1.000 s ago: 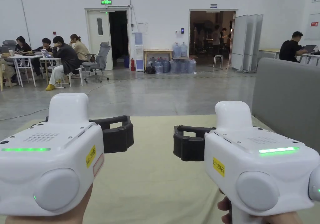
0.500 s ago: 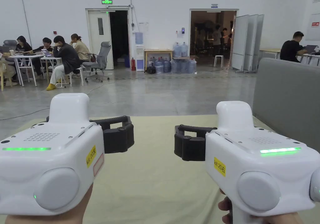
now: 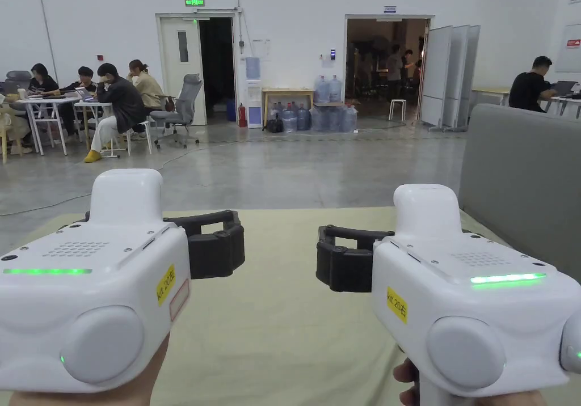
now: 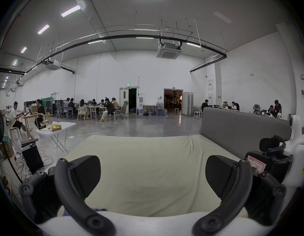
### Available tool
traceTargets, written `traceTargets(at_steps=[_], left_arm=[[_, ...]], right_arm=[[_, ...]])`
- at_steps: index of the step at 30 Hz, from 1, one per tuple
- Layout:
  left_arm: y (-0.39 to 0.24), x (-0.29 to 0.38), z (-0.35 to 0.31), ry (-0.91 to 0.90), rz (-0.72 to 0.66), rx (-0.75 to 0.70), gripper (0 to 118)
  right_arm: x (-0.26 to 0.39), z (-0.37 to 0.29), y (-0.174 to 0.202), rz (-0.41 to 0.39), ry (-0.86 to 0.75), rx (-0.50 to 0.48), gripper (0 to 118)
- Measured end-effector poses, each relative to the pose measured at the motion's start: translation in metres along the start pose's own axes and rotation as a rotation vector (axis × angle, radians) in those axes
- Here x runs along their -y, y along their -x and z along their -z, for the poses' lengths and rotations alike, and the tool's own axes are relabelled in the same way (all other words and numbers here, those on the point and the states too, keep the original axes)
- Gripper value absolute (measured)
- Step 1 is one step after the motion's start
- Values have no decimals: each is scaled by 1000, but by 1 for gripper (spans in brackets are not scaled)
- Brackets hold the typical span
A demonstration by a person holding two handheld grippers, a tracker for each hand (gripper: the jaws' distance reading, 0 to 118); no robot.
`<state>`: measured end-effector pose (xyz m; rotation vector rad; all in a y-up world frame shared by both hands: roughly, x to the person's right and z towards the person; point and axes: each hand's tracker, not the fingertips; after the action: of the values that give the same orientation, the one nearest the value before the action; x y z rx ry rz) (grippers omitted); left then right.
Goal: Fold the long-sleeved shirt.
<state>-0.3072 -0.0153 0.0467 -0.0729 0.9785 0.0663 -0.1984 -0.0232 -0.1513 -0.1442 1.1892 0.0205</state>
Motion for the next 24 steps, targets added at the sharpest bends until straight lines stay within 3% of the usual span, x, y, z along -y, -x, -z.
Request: traceTargets(at_steps=[24], left_arm=[[-3, 3, 5, 21, 6, 9, 118]], right_arm=[[1, 2, -4, 20, 11, -19, 118]])
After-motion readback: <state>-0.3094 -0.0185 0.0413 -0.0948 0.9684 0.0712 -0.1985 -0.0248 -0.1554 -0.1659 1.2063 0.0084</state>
